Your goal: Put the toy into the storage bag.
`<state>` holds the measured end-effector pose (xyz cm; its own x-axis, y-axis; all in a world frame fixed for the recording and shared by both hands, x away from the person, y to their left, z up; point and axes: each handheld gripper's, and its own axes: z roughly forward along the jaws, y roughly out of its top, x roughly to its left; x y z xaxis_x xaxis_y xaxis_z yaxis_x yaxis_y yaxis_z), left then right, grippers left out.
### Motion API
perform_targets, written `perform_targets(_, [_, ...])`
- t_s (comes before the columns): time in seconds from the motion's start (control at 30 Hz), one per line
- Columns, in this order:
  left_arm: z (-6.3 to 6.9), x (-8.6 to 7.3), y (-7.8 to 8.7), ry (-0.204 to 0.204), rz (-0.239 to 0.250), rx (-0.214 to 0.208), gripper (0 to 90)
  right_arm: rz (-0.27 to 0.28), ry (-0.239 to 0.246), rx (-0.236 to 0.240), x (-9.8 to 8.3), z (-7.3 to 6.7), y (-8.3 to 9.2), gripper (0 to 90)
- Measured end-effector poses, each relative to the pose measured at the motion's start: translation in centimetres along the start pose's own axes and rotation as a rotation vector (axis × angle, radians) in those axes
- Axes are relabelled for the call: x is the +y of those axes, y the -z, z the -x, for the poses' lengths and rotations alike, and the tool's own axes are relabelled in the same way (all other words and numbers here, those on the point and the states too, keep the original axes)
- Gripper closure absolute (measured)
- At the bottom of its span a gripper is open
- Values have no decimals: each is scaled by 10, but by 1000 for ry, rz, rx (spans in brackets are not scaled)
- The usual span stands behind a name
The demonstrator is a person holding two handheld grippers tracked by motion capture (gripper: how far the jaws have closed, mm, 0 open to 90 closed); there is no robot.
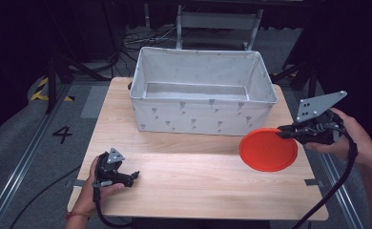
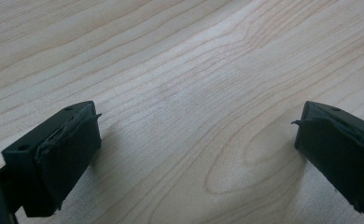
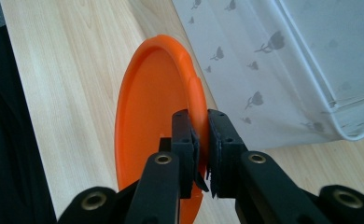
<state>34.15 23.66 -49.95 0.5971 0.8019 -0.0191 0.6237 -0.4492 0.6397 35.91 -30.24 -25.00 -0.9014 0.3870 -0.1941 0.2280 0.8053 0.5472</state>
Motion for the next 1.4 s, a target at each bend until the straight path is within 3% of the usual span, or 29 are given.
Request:
perform_targets(0.93, [0, 0, 0, -1, 0, 0, 6, 28, 12, -83, 49, 48, 47, 824])
perform_targets(1.4, [0, 0, 0, -4, 0, -1, 6, 31, 12, -103, 62, 68, 50, 824])
